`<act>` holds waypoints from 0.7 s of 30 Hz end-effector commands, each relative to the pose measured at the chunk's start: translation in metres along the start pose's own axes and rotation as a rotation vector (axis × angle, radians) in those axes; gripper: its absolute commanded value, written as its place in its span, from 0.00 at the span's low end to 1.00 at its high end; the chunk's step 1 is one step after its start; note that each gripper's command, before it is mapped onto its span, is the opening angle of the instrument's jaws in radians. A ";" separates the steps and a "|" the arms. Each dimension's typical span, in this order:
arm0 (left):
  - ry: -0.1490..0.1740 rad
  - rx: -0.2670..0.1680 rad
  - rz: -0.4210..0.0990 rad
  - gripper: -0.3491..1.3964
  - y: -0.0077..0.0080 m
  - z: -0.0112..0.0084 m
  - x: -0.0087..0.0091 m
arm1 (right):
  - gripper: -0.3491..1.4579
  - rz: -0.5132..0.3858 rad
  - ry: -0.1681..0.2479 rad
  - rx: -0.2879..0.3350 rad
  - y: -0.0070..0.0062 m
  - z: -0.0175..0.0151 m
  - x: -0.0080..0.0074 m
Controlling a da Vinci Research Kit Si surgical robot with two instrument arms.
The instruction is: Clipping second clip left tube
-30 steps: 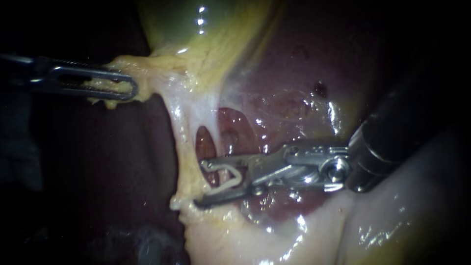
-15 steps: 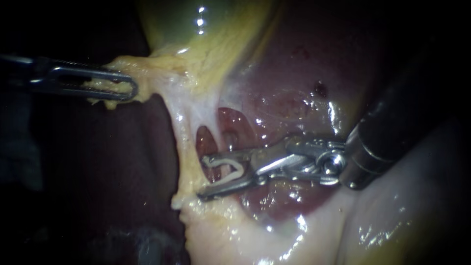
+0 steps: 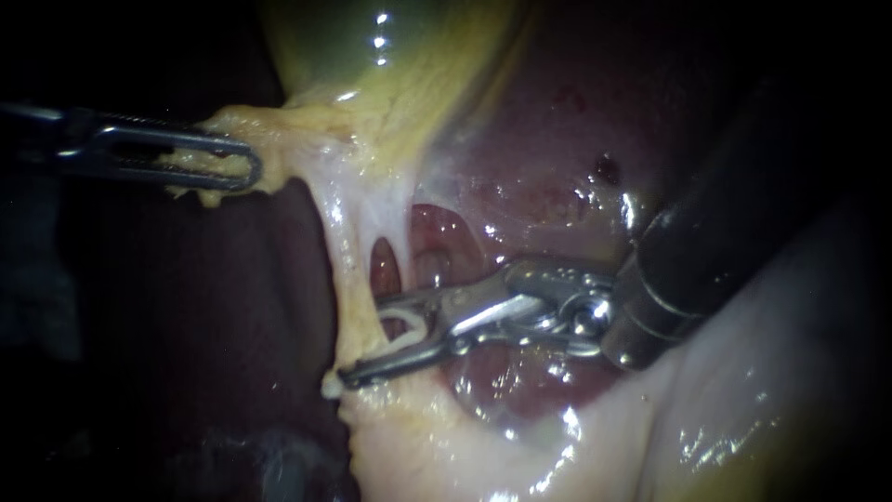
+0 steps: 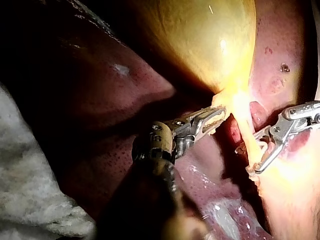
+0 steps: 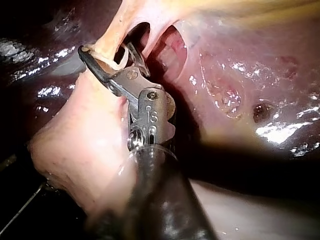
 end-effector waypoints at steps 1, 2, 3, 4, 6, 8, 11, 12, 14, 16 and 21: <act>0.000 0.000 0.000 0.00 0.0000 0.0001 0.0000 | 0.47 0.009 0.004 0.005 -0.0001 0.0003 -0.0002; 0.000 0.000 0.000 0.00 0.0000 0.0001 0.0000 | 0.47 0.007 0.008 0.010 -0.0001 0.0006 -0.0003; 0.000 0.000 0.000 0.00 0.0000 0.0001 0.0000 | 0.47 0.010 0.012 0.013 -0.0002 0.0011 -0.0004; 0.000 0.001 0.000 0.00 0.0000 0.0001 0.0000 | 0.47 0.014 0.017 0.015 -0.0002 0.0014 -0.0005; 0.000 0.001 0.000 0.00 0.0000 0.0001 0.0000 | 0.47 0.018 0.033 0.021 -0.0002 0.0018 -0.0005; 0.001 0.001 0.000 0.00 0.0000 0.0001 0.0000 | 0.47 0.029 0.055 0.030 -0.0002 0.0021 -0.0003; 0.001 0.001 -0.001 0.00 0.0001 0.0001 0.0000 | 0.46 0.046 0.086 0.042 -0.0002 0.0022 -0.0001; 0.001 0.001 -0.001 0.00 0.0001 0.0001 0.0000 | 0.46 0.052 0.094 0.046 -0.0002 0.0023 -0.0001; 0.001 0.001 -0.001 0.00 0.0001 0.0001 0.0000 | 0.46 0.069 0.110 0.054 -0.0003 0.0023 0.0000; 0.001 0.001 -0.001 0.00 0.0001 0.0002 0.0000 | 0.46 0.080 0.124 0.061 -0.0004 0.0023 0.0001; 0.001 0.001 -0.001 0.00 0.0001 0.0002 0.0000 | 0.46 0.103 0.130 0.069 -0.0009 0.0024 0.0001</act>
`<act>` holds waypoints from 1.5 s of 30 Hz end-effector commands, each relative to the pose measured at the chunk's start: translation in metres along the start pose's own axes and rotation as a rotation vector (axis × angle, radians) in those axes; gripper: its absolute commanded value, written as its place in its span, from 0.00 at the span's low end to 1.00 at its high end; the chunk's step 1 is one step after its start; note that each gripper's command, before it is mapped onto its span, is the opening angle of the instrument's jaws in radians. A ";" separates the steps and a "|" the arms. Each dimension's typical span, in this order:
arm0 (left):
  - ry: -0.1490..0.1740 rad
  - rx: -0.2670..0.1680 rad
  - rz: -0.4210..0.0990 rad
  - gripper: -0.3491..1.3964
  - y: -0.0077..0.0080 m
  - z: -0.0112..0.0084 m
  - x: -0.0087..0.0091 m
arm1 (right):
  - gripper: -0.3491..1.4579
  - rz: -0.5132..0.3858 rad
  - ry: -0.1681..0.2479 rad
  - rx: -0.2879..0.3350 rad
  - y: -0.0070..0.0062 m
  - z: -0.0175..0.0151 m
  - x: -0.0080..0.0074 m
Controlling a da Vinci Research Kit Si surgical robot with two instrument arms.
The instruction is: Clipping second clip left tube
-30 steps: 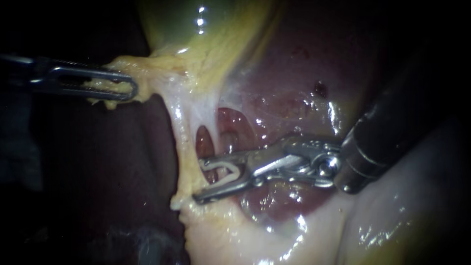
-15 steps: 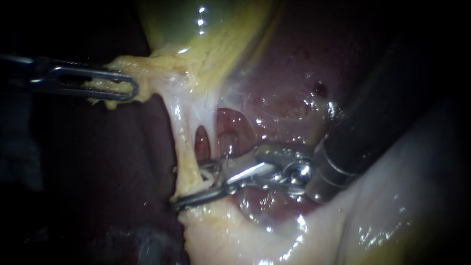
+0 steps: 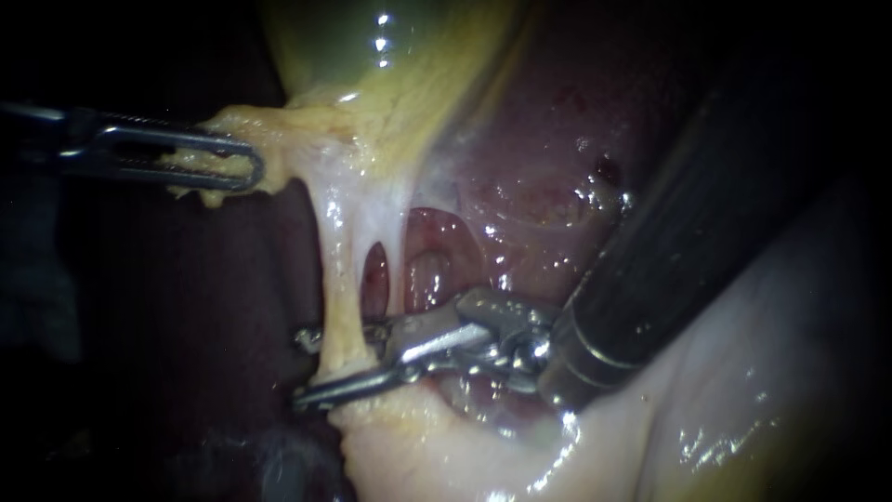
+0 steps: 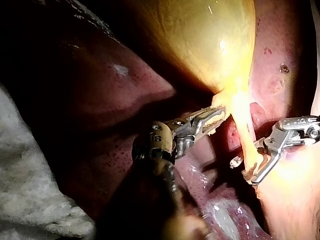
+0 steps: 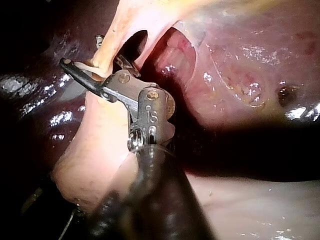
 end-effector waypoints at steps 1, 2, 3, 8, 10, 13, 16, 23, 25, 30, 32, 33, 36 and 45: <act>0.000 0.000 0.000 0.00 0.0000 0.0000 0.0000 | 0.46 0.005 0.000 0.007 -0.0002 0.0000 0.0000; 0.000 0.000 0.000 0.00 0.0000 0.0000 0.0000 | 0.46 0.011 0.004 0.018 -0.0005 0.0000 0.0000; 0.000 0.000 0.000 0.00 0.0000 0.0000 0.0000 | 0.46 0.011 0.007 0.027 -0.0007 0.0000 0.0001; 0.000 0.000 0.000 0.00 0.0000 0.0000 0.0000 | 0.46 0.027 0.019 0.088 -0.0026 0.0001 0.0012; 0.000 0.000 0.000 0.00 0.0000 0.0000 0.0000 | 0.46 0.034 0.024 0.106 -0.0034 0.0001 0.0017; 0.000 0.000 0.000 0.00 0.0000 0.0000 0.0000 | 0.46 0.036 0.032 0.124 -0.0047 0.0001 0.0025; 0.000 0.000 0.000 0.00 0.0000 0.0000 0.0000 | 0.46 0.039 0.045 0.135 -0.0055 0.0003 0.0031; 0.000 -0.001 0.001 0.00 -0.0002 0.0001 0.0001 | 0.46 0.039 0.049 0.140 -0.0058 0.0005 0.0032; -0.001 -0.001 0.001 0.00 -0.0002 0.0001 0.0001 | 0.44 0.039 0.049 0.140 -0.0057 0.0005 0.0032; 0.000 -0.001 0.001 0.00 -0.0002 0.0001 0.0001 | 0.35 0.039 0.051 0.143 -0.0059 0.0002 0.0031; 0.000 -0.001 0.001 0.00 -0.0002 0.0001 0.0001 | 0.30 0.045 0.045 0.141 -0.0059 0.0001 0.0030; 0.000 -0.001 0.001 0.00 -0.0002 0.0001 0.0001 | 0.27 0.039 0.043 0.139 -0.0059 0.0000 0.0030; 0.000 -0.001 0.001 0.00 -0.0002 0.0001 0.0001 | 0.21 0.033 0.042 0.135 -0.0059 -0.0001 0.0030; 0.000 -0.001 0.001 0.00 -0.0002 0.0001 0.0001 | 0.12 0.009 0.035 0.125 -0.0056 -0.0004 0.0029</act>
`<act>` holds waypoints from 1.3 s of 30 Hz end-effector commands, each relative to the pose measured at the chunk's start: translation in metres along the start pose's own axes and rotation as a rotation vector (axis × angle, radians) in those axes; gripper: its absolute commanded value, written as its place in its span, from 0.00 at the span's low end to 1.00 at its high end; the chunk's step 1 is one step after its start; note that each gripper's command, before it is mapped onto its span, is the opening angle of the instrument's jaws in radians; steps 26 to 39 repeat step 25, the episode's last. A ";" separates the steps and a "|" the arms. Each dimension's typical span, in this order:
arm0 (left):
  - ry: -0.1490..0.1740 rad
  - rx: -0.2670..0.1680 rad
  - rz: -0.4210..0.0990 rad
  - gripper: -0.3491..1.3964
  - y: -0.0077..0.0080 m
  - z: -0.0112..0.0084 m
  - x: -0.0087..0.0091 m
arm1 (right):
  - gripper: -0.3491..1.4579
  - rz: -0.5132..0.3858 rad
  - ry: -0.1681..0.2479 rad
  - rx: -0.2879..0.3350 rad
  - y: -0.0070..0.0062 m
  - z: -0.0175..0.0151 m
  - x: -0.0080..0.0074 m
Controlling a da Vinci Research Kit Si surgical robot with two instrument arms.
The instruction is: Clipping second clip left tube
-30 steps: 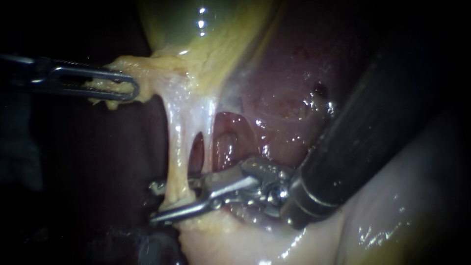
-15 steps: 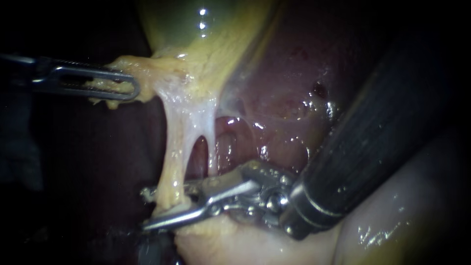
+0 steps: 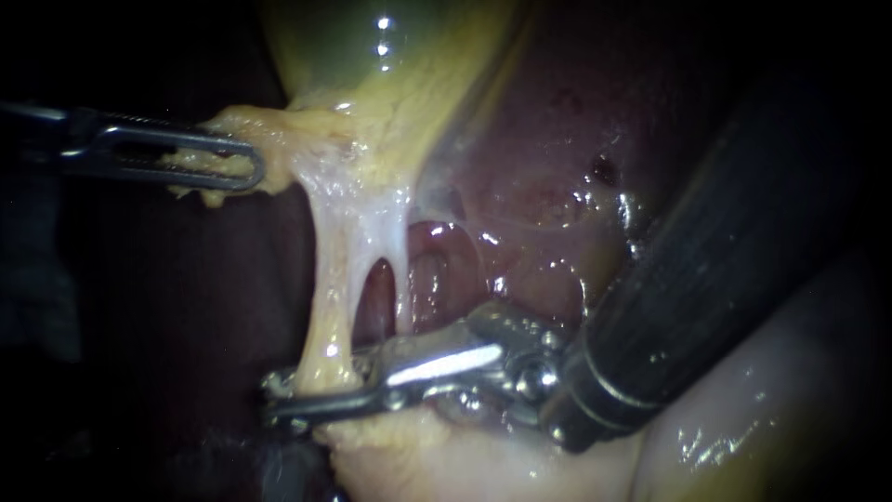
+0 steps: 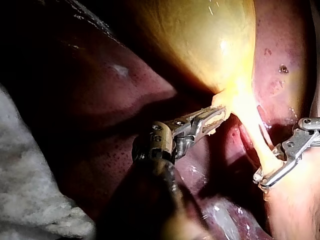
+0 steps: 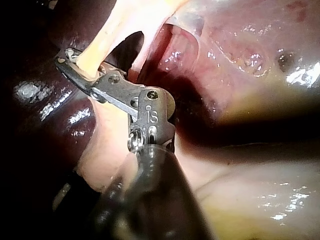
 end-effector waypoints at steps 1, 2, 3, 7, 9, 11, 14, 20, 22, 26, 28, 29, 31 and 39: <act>0.000 0.000 0.000 0.00 0.0000 0.0000 0.0000 | 0.09 -0.002 0.001 -0.002 0.0001 -0.0001 -0.0001; 0.000 0.000 0.000 0.00 0.0000 0.0000 0.0000 | 0.06 -0.002 -0.001 -0.003 0.0001 -0.0002 -0.0001; 0.000 0.000 0.000 0.00 0.0000 0.0000 0.0000 | 0.01 -0.002 -0.004 -0.004 0.0001 -0.0002 -0.0001; 0.000 0.000 0.000 0.00 0.0000 0.0000 0.0000 | 0.00 -0.006 -0.036 -0.025 0.0001 -0.0006 -0.0001; 0.000 0.000 0.000 0.00 0.0000 0.0000 0.0000 | 0.00 0.013 -0.061 -0.011 0.0003 -0.0008 -0.0001; 0.000 0.000 0.000 0.00 0.0000 0.0000 0.0000 | 0.00 0.013 -0.080 -0.013 0.0004 -0.0010 -0.0001; 0.000 0.000 0.000 0.00 0.0000 0.0000 0.0000 | 0.00 0.013 -0.094 -0.012 0.0005 -0.0011 -0.0001; 0.000 0.000 0.000 0.00 0.0000 0.0000 0.0000 | 0.00 0.013 -0.094 -0.012 0.0007 -0.0012 -0.0001; 0.000 0.000 0.006 0.00 0.0000 0.0000 0.0000 | 0.00 0.013 -0.094 -0.011 0.0007 -0.0012 -0.0001; 0.000 0.000 0.006 0.00 -0.0001 0.0000 0.0000 | 0.00 0.012 -0.094 -0.011 0.0007 -0.0012 -0.0001; 0.000 0.000 0.006 0.00 -0.0001 0.0000 0.0000 | 0.00 0.012 -0.094 -0.011 0.0007 -0.0012 -0.0001; 0.000 0.000 0.006 0.00 -0.0001 0.0000 0.0000 | 0.00 0.012 -0.094 -0.011 0.0007 -0.0012 -0.0001; 0.000 0.000 0.006 0.00 -0.0001 0.0000 0.0000 | 0.00 0.012 -0.094 -0.011 0.0007 -0.0012 -0.0001; 0.000 0.000 0.006 0.00 -0.0001 0.0000 0.0000 | 0.00 0.012 -0.094 -0.011 0.0007 -0.0012 -0.0001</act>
